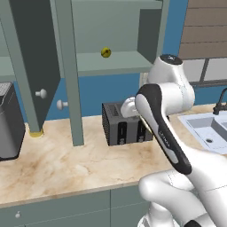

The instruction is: Pick the bar and honey bottle from the counter and place them in the cabinets closest to them.

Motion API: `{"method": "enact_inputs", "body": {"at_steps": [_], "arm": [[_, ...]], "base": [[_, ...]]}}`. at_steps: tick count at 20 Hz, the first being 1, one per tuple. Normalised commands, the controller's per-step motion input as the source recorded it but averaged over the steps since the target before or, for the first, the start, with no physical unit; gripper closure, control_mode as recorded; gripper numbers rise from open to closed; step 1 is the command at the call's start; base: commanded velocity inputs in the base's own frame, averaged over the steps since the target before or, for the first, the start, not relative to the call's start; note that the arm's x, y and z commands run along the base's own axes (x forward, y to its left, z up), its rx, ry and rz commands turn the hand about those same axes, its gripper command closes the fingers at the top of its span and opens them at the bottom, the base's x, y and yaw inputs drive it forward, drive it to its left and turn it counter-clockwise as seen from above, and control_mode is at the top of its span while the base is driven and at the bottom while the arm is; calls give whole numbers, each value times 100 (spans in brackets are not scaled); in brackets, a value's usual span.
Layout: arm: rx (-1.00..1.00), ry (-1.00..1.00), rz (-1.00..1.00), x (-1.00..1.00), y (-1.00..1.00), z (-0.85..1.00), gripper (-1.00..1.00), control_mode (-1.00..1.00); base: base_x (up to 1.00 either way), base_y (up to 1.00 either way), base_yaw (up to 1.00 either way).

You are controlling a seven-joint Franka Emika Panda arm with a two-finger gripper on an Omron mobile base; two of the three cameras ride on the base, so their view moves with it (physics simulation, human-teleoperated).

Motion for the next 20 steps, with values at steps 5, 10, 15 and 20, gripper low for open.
{"method": "enact_inputs", "body": {"at_steps": [5,10,15,20], "arm": [[-2,-1,0,-17,-1,90,100,-100],[-2,-2,0,2,0,69,100,-100],[-1,-6,0,9,0,25,100,-100],[0,-6,0,0,0,0,100,-100]], "base": [[0,0,0],[0,0,0],[0,0,0],[0,0,0]]}}
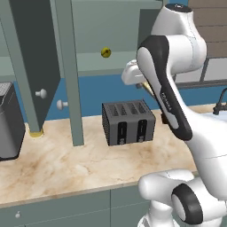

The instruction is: Pick the bar and honey bottle from the counter and place them in the cabinets closest to them.

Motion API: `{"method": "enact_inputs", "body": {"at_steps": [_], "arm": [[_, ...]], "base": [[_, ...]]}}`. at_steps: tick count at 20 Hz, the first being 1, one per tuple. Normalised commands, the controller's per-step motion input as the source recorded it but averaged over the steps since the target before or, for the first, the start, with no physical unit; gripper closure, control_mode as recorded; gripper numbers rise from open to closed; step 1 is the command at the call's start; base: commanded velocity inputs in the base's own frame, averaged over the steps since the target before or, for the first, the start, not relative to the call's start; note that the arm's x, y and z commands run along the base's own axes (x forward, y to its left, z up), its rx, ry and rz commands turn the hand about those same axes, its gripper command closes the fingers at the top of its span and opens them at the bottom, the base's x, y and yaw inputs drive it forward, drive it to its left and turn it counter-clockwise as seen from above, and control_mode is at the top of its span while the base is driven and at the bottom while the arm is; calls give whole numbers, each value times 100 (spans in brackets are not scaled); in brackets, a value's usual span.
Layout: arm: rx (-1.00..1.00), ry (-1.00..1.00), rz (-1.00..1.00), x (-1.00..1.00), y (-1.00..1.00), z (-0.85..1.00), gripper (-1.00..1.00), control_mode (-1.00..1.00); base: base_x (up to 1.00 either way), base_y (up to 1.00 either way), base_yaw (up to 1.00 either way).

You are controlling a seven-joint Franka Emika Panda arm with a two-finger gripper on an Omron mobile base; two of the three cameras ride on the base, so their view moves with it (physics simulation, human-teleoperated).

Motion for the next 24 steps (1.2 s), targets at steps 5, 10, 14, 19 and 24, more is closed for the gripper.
{"method": "enact_inputs", "body": {"at_steps": [5,10,14,19,24], "arm": [[1,-21,0,-2,-2,8,100,-100],[2,-25,0,1,-2,13,100,-100],[1,-13,0,19,0,9,100,-100],[3,-1,0,38,0,12,100,-100],[4,0,0,53,0,22,100,-100]], "base": [[0,0,0],[0,0,0],[0,0,0],[0,0,0],[0,0,0]]}}
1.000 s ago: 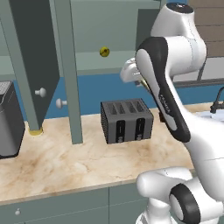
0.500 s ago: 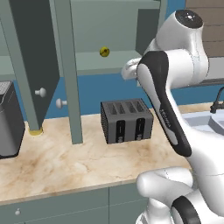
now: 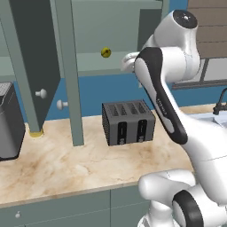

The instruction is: Pick the bar and honey bottle from the counter and place them in the cabinets closest to them.

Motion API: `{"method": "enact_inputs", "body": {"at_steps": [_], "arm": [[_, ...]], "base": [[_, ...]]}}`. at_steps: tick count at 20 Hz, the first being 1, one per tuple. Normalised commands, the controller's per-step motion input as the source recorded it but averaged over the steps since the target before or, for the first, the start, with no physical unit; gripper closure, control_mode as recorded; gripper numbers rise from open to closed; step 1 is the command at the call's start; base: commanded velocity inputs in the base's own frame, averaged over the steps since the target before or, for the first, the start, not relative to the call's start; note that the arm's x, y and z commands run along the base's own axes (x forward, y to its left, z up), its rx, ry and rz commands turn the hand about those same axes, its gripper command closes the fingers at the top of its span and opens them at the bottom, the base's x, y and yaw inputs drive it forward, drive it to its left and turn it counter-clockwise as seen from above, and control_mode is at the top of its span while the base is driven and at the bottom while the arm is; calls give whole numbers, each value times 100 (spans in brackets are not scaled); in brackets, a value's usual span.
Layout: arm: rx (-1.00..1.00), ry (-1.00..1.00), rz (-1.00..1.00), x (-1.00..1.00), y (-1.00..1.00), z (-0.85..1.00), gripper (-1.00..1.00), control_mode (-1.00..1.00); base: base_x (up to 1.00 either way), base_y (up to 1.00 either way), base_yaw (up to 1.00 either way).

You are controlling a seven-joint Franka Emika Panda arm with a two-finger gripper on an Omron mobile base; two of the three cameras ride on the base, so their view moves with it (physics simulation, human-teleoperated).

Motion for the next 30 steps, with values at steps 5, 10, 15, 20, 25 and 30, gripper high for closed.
{"method": "enact_inputs", "body": {"at_steps": [5,10,15,20,25,30], "arm": [[2,0,0,53,0,16,100,-100],[0,0,0,49,0,3,100,-100],[0,0,0,37,0,-3,100,-100],[0,0,0,52,0,0,100,-100],[0,0,0,53,2,0,100,-100],[0,0,0,51,0,0,100,-100]], "base": [[0,0,0],[0,0,0],[0,0,0],[0,0,0],[0,0,0],[0,0,0]]}}
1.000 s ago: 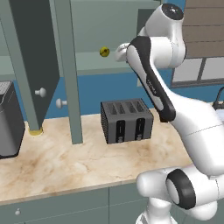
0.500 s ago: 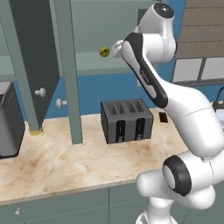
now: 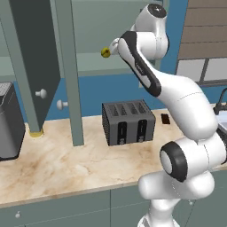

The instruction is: Pick the bar and honey bottle from the counter and place them in the cabinets closest to them.

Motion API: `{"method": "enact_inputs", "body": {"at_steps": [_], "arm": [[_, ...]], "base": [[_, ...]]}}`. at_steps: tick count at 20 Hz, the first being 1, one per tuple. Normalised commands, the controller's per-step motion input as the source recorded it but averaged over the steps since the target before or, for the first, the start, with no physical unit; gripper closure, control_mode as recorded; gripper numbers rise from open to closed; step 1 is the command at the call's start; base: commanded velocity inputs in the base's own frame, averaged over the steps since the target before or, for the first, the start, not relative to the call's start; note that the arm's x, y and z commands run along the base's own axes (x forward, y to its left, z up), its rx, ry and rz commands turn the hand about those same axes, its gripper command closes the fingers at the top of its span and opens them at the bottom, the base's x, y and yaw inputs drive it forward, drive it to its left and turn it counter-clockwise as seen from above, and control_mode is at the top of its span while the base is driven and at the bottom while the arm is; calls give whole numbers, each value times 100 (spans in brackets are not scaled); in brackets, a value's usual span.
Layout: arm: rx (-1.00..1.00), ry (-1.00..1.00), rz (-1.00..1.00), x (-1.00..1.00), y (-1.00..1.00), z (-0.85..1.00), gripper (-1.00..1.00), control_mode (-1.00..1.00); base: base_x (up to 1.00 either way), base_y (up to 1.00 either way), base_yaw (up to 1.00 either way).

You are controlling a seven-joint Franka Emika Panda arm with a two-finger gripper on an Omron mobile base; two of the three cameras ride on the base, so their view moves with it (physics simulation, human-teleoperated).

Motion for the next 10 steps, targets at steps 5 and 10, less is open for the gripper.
{"method": "enact_inputs", "body": {"at_steps": [5,10], "arm": [[0,-1,0,49,0,0,100,-100],[0,-2,0,54,0,0,100,-100]], "base": [[0,0,0],[0,0,0]]}}
